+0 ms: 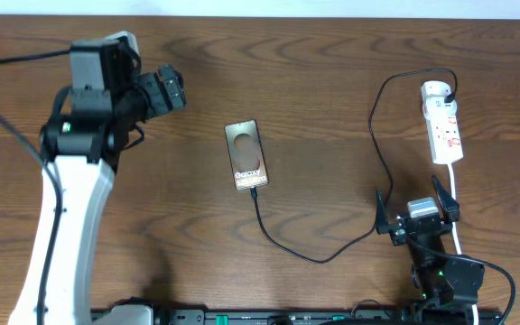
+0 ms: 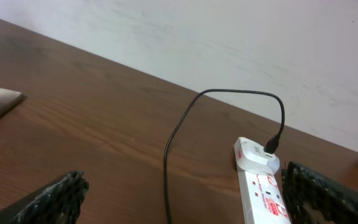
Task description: Plug charger to phone and switch on socket
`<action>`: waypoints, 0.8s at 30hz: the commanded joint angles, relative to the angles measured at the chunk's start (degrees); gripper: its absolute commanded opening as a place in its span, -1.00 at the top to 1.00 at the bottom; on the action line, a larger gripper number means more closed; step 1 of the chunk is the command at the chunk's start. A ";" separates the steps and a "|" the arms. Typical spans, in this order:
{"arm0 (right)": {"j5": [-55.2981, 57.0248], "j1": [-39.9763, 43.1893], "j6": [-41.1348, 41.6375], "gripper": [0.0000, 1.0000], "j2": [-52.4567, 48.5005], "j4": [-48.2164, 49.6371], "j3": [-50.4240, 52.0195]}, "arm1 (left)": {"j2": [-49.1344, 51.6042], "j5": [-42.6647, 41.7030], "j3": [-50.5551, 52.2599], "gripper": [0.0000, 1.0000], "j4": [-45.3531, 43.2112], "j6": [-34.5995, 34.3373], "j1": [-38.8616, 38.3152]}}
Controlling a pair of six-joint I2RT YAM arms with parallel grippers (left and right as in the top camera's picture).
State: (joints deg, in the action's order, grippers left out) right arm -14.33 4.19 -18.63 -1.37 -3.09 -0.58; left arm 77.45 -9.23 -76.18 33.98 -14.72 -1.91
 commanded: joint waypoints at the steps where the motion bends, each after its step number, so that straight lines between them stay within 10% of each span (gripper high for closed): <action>1: 0.33 -0.52 0.61 -0.98 0.57 -0.07 0.26 | -5.64 2.25 5.55 -0.96 -6.03 5.16 0.35; 12: 0.33 -0.52 0.61 -0.98 0.57 -0.07 0.26 | -28.87 1.25 37.86 -0.96 -33.48 20.87 0.35; 24: 0.33 -0.52 0.61 -0.98 0.57 -0.07 0.26 | -51.25 1.68 60.78 -0.96 -40.15 30.56 0.35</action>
State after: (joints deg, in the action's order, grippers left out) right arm -14.26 4.19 -18.63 -1.32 -3.09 -0.58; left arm 30.15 -8.25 -18.52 -5.41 12.62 -1.91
